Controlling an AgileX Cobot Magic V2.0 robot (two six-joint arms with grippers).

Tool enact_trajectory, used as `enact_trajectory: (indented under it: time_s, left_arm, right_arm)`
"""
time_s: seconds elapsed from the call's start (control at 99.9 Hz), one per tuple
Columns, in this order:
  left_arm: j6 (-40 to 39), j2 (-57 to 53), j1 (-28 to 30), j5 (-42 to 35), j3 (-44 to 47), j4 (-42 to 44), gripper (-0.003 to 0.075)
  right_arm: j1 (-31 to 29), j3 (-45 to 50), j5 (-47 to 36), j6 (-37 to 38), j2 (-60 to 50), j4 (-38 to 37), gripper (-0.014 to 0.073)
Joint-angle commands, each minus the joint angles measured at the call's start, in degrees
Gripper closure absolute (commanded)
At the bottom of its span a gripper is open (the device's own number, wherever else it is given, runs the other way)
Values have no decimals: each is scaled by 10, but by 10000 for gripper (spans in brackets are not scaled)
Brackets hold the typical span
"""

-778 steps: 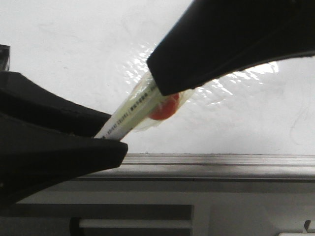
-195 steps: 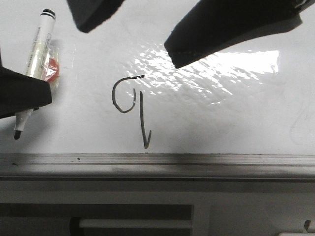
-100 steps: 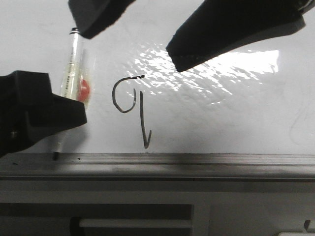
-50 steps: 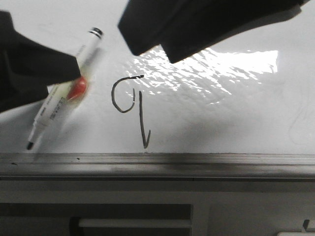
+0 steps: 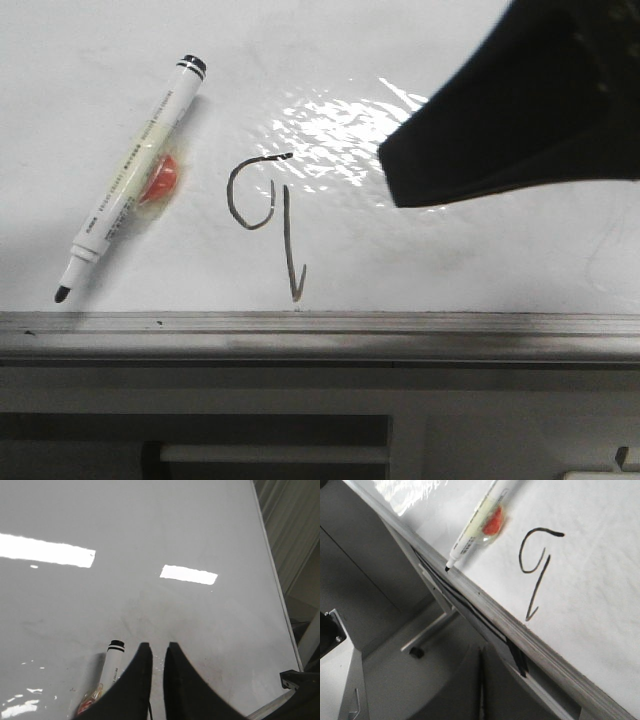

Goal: Write number 9 on whiteboard

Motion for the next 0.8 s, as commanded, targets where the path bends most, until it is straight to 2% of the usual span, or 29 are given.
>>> enact_trajectory:
  time_s: [0.0,0.08,0.16,0.29,0.54,0.64,0.791]
  left_arm:
    - [58,-40,0,17,-14,8,741]
    - [102,-78,0,71,-14,8,741]
    - [111,-110,0,121,-13,8,741]
    - [121,-155,0,188,-11,10,741]
    - [136,-227,0,198,54,6,741]
    - [135,-243,0,199,76,-37,741]
    - [135,-244,0,202,82,-39,741]
  right_arm:
    - [2,41,-107,-5,-51,-15,655]
    - [2,87,-151,-5,-99,-27,655]
    - [2,137,-178,-7,-151,-28,655]
    - [2,193,-179,-7,-228,-28,655]
    - [2,243,-179,-7,-345,-28,655]
    - [2,245,-179,-7,-363,-28,655]
    - [2,245,-179,-7,-363,-28,655]
